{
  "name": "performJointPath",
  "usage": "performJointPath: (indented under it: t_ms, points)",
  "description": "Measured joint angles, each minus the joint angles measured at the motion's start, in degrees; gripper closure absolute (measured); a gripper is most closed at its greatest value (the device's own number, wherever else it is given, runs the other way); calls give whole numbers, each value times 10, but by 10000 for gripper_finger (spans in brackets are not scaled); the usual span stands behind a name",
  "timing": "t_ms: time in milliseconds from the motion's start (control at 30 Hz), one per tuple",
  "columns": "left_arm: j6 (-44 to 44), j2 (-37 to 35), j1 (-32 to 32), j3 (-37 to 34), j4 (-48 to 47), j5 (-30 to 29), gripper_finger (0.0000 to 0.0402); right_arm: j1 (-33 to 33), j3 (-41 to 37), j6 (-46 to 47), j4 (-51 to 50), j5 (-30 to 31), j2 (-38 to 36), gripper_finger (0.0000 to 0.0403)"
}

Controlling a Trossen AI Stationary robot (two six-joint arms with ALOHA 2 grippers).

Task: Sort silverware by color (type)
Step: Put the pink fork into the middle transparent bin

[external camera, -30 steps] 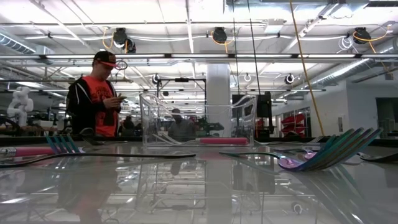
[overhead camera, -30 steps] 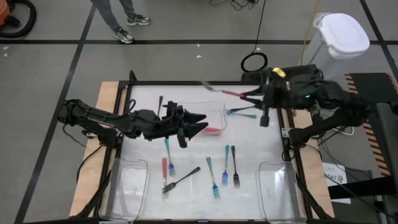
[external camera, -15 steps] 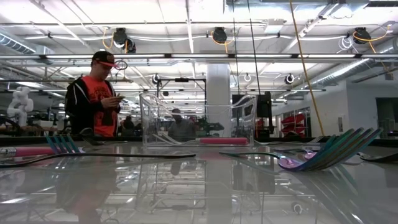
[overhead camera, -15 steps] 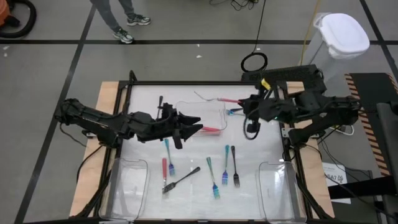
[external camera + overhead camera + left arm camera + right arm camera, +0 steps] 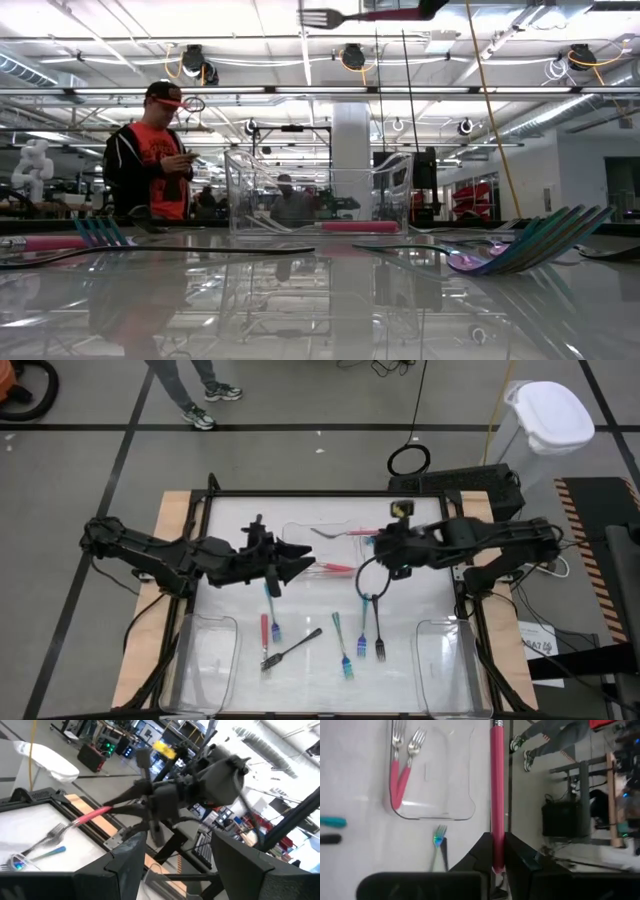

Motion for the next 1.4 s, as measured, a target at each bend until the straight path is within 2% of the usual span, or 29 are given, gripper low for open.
performJointPath:
  t_ms: [200, 533, 667, 800, 1400]
  points:
    - [0, 1, -25, 0, -1, -38, 176, 0, 0, -58, 1, 5, 55, 380]
    - [0, 1, -74, 0, -2, -99, 176, -32, 0, -82, 14, 13, 133, 380]
    - [0, 1, -92, 0, -2, -121, 176, -55, 0, -120, 48, -19, 156, 374]
    - [0, 1, -104, 0, -4, -132, 176, -74, 0, -149, 77, -46, 175, 378]
    - [0, 2, -139, 0, -35, -140, 176, -115, 0, -161, 112, -48, 249, 378]
